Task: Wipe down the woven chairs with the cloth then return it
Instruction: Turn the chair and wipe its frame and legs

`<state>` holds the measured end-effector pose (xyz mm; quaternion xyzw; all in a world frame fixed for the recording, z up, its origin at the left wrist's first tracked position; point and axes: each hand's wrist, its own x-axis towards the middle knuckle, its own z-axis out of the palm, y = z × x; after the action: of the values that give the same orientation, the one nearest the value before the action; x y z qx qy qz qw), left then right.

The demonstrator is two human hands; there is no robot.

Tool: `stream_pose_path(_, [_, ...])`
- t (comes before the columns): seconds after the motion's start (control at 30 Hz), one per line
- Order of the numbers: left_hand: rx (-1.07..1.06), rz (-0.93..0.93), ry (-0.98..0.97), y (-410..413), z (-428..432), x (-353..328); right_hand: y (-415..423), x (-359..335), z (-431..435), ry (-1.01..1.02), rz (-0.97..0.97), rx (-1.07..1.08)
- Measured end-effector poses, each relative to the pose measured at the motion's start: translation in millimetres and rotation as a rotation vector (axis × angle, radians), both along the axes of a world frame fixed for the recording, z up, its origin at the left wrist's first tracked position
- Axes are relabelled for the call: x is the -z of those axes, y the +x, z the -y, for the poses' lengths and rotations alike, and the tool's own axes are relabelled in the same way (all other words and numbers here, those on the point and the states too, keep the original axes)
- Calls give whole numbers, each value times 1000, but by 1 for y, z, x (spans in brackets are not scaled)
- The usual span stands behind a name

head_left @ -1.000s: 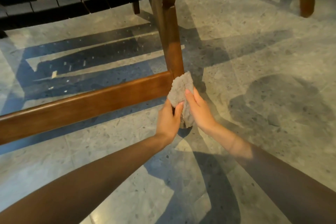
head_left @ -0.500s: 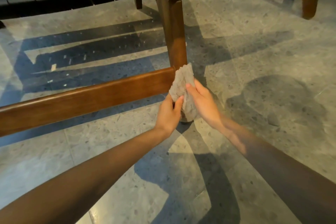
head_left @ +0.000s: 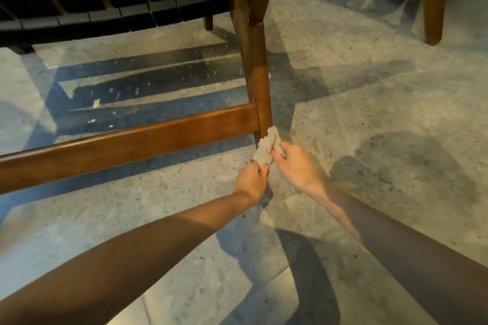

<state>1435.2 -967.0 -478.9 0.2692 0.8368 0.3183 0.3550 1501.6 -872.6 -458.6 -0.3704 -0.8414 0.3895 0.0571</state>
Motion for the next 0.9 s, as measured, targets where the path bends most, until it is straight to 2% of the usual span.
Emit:
stream_pose_path(0.07, [109, 44, -106, -4, 0, -15, 3, -10, -4, 26, 36, 11])
stream_pose_path(0.17, [253, 7, -141, -23, -3, -46, 9, -27, -12, -40, 34, 49])
stream_pose_path(0.3, [213, 217, -42, -33, -15, -83, 9, -51, -28, -73, -125, 114])
stream_pose_path(0.4, [240, 139, 8, -25, -28, -100, 11, -70, -39, 23, -113, 152])
stream_pose_path(0.5, [251, 165, 21, -12, -43, -130, 26, -99, -48, 40, -95, 215])
stream_pose_path(0.63, [303, 228, -60, 12, -57, -203, 54, -167, -48, 27, -53, 311])
stream_pose_path(0.73, [296, 283, -61, 35, -58, -277, 78, -236, -46, 2, -69, 378])
stream_pose_path(0.9, [312, 260, -8, 72, -46, -400, 117, -368, -33, 0, -72, 404])
